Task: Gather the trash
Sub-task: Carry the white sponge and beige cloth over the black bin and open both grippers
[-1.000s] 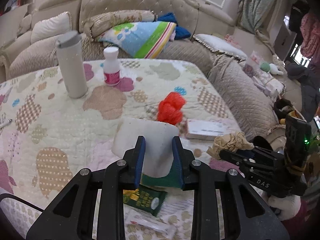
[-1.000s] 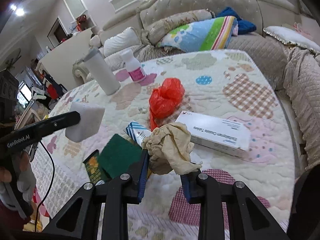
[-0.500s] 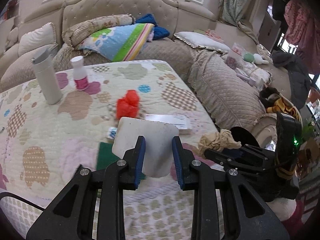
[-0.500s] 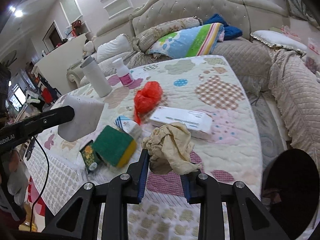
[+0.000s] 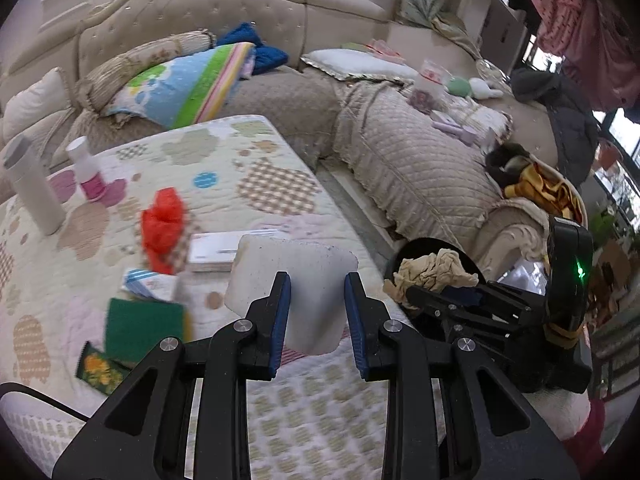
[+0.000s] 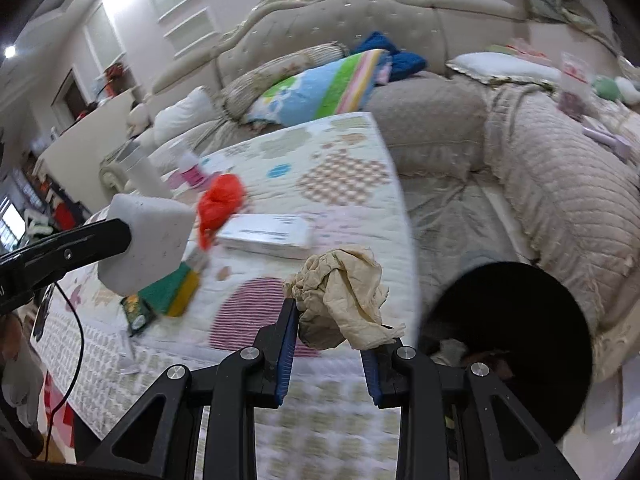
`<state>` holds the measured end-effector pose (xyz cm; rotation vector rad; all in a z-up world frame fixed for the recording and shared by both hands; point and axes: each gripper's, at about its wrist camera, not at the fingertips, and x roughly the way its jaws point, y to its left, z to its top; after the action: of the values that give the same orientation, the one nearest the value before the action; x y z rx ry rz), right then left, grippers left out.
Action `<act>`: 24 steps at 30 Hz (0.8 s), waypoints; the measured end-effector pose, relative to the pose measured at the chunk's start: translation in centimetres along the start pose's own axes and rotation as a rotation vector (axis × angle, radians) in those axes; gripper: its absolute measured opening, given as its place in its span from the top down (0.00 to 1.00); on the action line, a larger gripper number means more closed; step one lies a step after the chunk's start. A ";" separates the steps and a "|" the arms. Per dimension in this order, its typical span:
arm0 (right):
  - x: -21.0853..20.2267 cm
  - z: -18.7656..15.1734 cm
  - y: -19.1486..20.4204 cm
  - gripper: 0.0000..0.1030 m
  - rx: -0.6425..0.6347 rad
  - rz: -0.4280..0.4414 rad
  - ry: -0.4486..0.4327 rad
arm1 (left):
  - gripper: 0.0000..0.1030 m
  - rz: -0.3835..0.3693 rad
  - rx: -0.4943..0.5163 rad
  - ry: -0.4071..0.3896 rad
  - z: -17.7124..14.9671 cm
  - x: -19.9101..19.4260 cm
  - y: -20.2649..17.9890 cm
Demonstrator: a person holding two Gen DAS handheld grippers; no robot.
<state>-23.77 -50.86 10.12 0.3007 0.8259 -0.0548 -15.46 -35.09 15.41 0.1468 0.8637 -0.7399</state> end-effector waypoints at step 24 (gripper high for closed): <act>-2.6 -3.0 -11.5 0.73 0.180 -0.134 0.011 | 0.76 -0.054 0.119 0.076 1.0 6.7 -9.5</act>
<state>-29.55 -61.15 7.35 0.4147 0.8528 -0.2539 -18.17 -46.13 12.77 0.2602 0.8992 -0.8413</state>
